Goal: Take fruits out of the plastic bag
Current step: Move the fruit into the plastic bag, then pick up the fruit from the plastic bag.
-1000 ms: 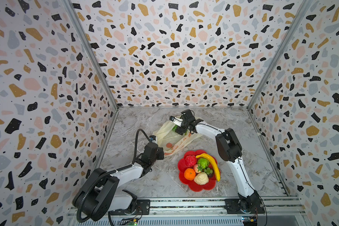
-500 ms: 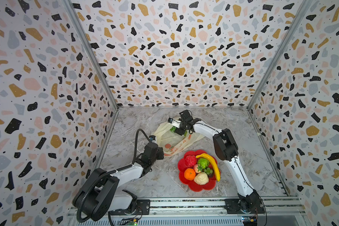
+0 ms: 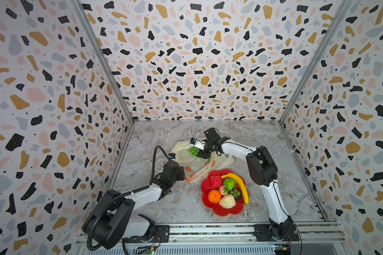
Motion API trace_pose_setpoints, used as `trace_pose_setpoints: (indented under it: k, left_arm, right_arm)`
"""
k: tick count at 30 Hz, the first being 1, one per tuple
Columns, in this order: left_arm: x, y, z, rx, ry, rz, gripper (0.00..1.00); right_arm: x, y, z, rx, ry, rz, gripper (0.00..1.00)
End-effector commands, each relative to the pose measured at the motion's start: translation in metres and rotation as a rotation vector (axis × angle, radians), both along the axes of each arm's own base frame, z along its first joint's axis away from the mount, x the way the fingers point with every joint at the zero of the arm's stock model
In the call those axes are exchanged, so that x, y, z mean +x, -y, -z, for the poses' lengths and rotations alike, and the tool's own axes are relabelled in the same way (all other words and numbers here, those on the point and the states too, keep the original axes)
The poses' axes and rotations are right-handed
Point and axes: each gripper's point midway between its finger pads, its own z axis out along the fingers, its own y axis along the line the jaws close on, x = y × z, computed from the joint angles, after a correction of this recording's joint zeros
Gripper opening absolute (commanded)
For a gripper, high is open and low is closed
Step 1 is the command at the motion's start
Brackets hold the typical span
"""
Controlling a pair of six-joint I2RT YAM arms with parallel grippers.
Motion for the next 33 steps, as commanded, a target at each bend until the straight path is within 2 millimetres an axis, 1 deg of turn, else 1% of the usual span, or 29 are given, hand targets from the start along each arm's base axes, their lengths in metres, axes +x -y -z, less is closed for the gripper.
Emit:
trace_pose_setpoints:
  k: [1, 3, 5, 7, 9, 11, 14, 17, 26, 28, 31, 33]
  left_arm:
    - [0.01, 0.0, -0.014, 0.001, 0.043, -0.014, 0.0]
    - [0.01, 0.0, -0.014, 0.001, 0.043, -0.014, 0.0]
    - [0.01, -0.001, -0.014, 0.001, 0.043, -0.016, 0.0]
    - [0.01, 0.0, -0.014, 0.002, 0.042, -0.014, 0.01]
    - [0.01, 0.0, -0.014, 0.0, 0.041, -0.014, 0.0]
    - [0.01, 0.0, -0.014, -0.002, 0.04, -0.012, 0.01]
    - [0.01, 0.0, -0.015, -0.002, 0.042, -0.012, 0.0]
    - [0.009, 0.0, -0.015, -0.003, 0.043, -0.011, 0.0]
    - [0.01, 0.001, -0.016, -0.009, 0.046, -0.008, 0.0]
    - [0.01, 0.001, -0.015, -0.009, 0.044, -0.007, 0.0]
    - [0.01, 0.002, -0.015, -0.009, 0.042, -0.006, 0.01]
    - [0.01, 0.002, -0.015, -0.01, 0.043, -0.005, 0.0]
  right_arm:
    - [-0.008, -0.004, -0.027, 0.048, 0.001, -0.006, 0.64]
    - [-0.007, 0.003, -0.035, 0.072, 0.017, 0.016, 0.67]
    - [-0.01, 0.011, -0.051, 0.113, 0.049, 0.035, 0.72]
    - [-0.017, 0.018, -0.071, 0.168, 0.082, 0.039, 0.77]
    - [-0.025, 0.022, -0.081, 0.204, 0.089, 0.027, 0.79]
    - [-0.027, 0.025, -0.083, 0.213, 0.093, 0.03, 0.79]
    - [-0.022, 0.028, -0.071, 0.182, 0.085, 0.051, 0.79]
    - [-0.012, 0.029, -0.054, 0.137, 0.077, 0.08, 0.8]
    - [0.013, 0.028, -0.02, 0.046, 0.095, 0.139, 0.87]
    - [0.015, 0.028, -0.013, 0.032, 0.091, 0.141, 0.89]
    - [0.014, 0.023, 0.0, 0.015, 0.053, 0.12, 0.89]
    - [0.012, 0.019, 0.009, 0.005, 0.023, 0.106, 0.85]
